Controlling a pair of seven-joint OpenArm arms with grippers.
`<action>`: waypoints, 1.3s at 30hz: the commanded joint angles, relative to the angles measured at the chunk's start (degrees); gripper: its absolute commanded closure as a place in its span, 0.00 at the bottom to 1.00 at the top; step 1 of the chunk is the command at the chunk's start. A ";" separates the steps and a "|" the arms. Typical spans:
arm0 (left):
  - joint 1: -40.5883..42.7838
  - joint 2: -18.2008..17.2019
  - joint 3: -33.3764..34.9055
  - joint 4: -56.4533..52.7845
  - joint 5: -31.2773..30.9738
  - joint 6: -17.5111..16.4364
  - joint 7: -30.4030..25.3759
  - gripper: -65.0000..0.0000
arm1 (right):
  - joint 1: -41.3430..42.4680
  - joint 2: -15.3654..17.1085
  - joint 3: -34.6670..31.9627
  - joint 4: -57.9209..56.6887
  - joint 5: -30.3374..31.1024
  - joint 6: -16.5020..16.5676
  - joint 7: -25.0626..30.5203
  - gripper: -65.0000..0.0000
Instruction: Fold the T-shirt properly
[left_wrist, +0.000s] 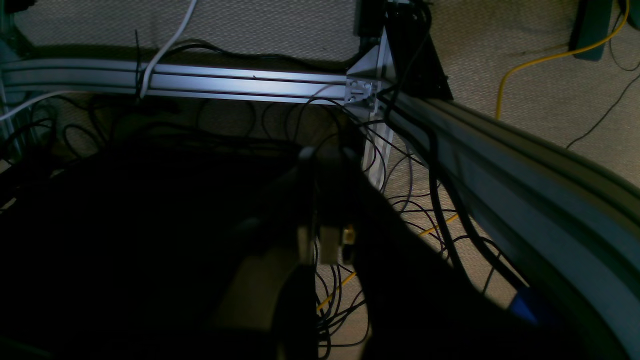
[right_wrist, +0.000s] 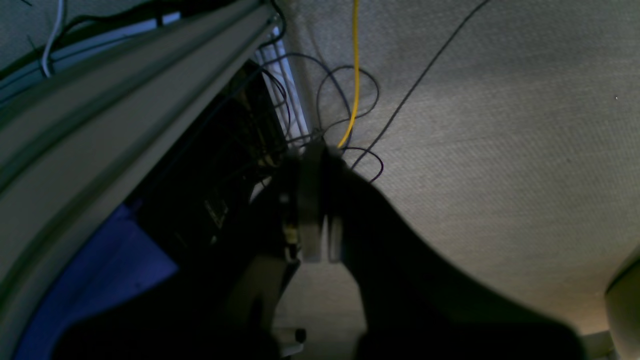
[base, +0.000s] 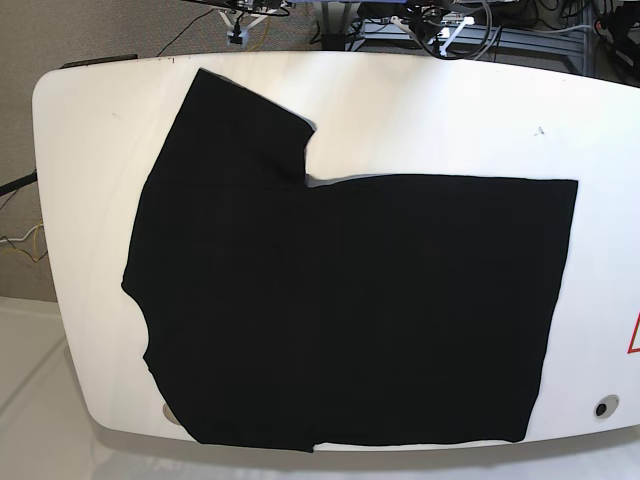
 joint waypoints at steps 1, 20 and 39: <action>0.16 -0.19 0.54 0.01 -0.44 -0.32 -0.34 0.99 | -0.21 0.16 0.31 -0.29 -0.26 0.09 0.54 1.00; 0.12 -0.09 0.34 0.01 -0.43 -0.52 -0.32 0.92 | -0.42 0.17 0.25 -0.14 -0.08 0.18 0.51 0.99; 0.37 -0.26 0.35 0.24 -0.56 -0.34 0.34 0.88 | -0.55 0.20 0.14 0.17 -0.17 0.21 0.60 0.99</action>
